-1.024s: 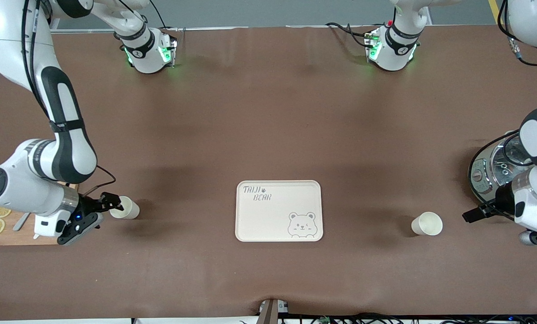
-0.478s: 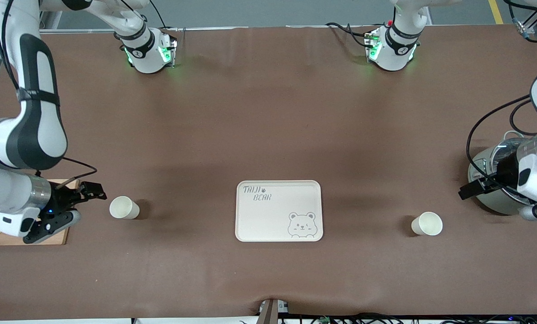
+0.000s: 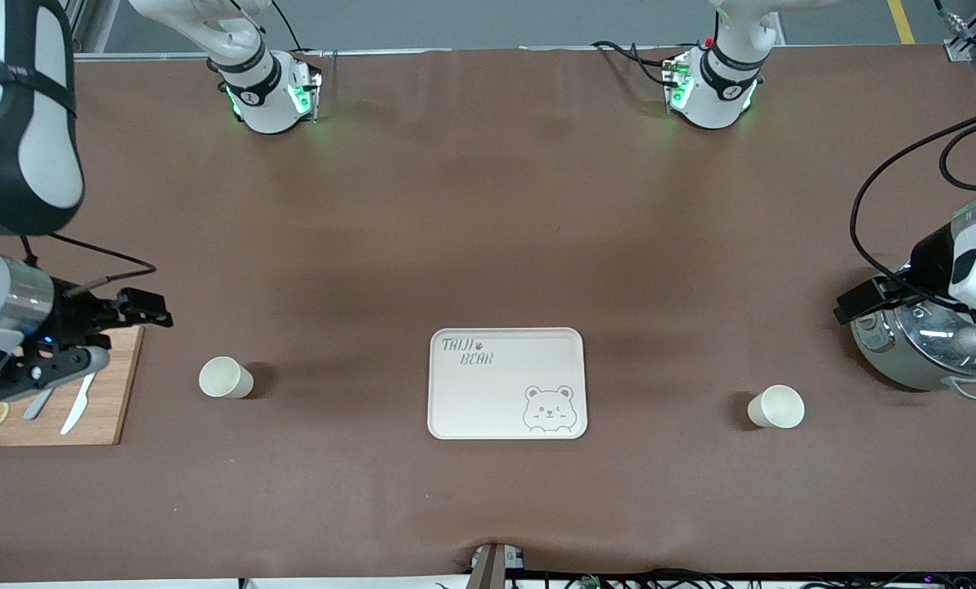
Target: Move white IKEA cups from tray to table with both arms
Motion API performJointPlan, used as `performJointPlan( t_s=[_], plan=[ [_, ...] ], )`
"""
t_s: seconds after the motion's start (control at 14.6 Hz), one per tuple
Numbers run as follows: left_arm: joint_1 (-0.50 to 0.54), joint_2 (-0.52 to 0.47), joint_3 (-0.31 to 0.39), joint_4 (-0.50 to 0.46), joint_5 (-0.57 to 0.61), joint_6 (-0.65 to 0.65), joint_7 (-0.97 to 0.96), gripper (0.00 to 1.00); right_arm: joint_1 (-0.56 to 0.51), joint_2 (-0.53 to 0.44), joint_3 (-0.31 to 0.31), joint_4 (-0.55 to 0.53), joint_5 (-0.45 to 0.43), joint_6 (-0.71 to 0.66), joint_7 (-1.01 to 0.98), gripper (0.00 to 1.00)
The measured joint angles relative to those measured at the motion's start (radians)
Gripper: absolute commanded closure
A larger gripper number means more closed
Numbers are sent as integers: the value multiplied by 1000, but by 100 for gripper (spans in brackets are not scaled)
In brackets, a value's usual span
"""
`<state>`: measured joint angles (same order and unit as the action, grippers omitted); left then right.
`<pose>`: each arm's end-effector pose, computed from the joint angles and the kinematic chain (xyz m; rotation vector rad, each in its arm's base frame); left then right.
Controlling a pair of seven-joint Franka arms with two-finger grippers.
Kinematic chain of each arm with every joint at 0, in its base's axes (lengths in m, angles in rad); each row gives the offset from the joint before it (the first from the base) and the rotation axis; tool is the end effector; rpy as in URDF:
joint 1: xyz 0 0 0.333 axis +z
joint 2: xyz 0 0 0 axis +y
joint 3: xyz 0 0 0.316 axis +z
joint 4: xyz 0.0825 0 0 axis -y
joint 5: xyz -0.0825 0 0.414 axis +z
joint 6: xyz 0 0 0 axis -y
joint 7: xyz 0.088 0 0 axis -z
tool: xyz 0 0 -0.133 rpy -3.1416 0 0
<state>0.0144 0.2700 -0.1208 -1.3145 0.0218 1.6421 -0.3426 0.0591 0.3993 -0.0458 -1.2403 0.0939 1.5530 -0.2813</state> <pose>0.6715 -0.0585 0.5657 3.0946 0.3741 0.0869 0.6933 0.0274 0.5064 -3.0195 -0.4487 0.1151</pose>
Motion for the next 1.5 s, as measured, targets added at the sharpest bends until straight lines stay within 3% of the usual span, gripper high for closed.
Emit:
performJointPlan(
  t_s=[0.68,1.5],
  plan=[
    [2,-74,-4,2,-1,-32,154,0,-21,-193,-7,-7,-77,-174,94,0],
    [13,-78,-2,16,-13,-32,176,0,-47,-214,-9,-67,-82,-94,98,0]
  ],
)
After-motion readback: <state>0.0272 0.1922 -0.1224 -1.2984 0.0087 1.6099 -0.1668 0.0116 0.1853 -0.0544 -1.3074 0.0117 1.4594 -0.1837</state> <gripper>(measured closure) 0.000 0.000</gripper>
